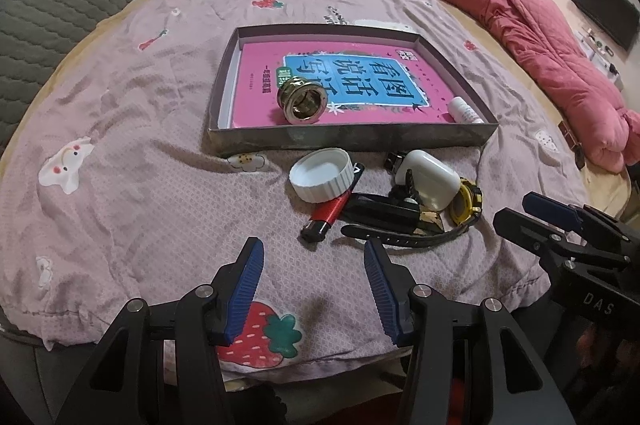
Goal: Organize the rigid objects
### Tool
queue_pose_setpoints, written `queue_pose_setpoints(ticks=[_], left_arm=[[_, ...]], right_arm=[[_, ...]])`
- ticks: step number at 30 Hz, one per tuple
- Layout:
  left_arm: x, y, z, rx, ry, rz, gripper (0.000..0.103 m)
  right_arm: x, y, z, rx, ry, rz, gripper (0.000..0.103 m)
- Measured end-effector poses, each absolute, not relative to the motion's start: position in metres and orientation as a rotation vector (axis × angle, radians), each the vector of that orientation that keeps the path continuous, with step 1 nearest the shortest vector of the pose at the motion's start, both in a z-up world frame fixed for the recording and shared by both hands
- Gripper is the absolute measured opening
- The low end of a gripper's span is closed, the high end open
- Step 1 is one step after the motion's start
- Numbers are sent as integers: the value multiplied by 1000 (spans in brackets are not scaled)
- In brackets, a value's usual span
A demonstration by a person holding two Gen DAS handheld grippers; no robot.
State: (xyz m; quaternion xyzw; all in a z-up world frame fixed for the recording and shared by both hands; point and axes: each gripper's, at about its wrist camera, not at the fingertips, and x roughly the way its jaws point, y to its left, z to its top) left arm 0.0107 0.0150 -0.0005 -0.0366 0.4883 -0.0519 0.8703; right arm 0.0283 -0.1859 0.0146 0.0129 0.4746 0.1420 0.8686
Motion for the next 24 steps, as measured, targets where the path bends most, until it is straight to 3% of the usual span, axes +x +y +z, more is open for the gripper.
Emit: queue_pose_setpoints(ticks=[24], left_arm=[[23,20,-20,-109,1054,-120,54]], right_arm=[[41,-187,0,69,1013,279,56]])
